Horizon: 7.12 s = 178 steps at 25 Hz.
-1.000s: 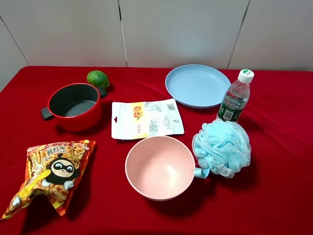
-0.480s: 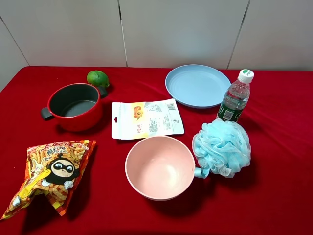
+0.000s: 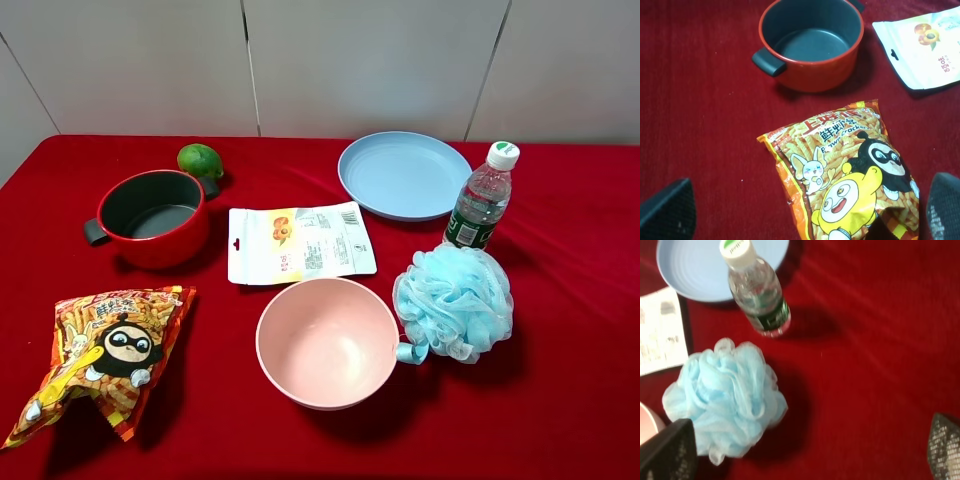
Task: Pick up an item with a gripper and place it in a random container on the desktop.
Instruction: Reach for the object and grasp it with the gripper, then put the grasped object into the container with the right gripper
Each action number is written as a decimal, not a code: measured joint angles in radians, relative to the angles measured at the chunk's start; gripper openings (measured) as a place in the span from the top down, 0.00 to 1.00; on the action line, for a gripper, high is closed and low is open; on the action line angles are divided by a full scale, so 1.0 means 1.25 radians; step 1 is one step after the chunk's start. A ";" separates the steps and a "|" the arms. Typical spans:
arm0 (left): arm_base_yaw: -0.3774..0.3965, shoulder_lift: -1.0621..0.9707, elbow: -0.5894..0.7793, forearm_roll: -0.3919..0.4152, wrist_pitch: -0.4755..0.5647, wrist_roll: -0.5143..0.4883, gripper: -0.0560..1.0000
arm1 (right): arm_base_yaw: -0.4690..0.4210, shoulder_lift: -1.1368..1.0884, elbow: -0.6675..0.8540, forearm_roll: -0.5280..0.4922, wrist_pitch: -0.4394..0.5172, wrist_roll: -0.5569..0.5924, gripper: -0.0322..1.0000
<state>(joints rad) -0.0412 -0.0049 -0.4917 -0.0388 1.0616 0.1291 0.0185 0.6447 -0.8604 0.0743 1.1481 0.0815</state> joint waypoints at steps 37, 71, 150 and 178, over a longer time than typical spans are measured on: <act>0.000 0.000 0.000 0.009 0.000 0.000 0.09 | 0.380 0.490 -0.070 -0.079 -0.058 0.449 0.30; 0.000 0.000 0.000 0.009 0.000 0.000 0.09 | 0.382 0.788 0.061 -0.040 -0.409 0.448 0.30; 0.000 0.000 0.000 0.009 0.000 -0.001 0.09 | 0.382 0.721 -0.005 0.001 -0.225 0.362 0.61; 0.000 0.000 0.000 0.009 0.000 -0.001 0.09 | 0.398 0.656 -0.148 0.087 0.020 0.306 0.62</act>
<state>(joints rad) -0.0412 -0.0049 -0.4917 -0.0275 1.0616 0.1282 0.5160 1.4642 -1.0459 0.1827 1.1734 0.4642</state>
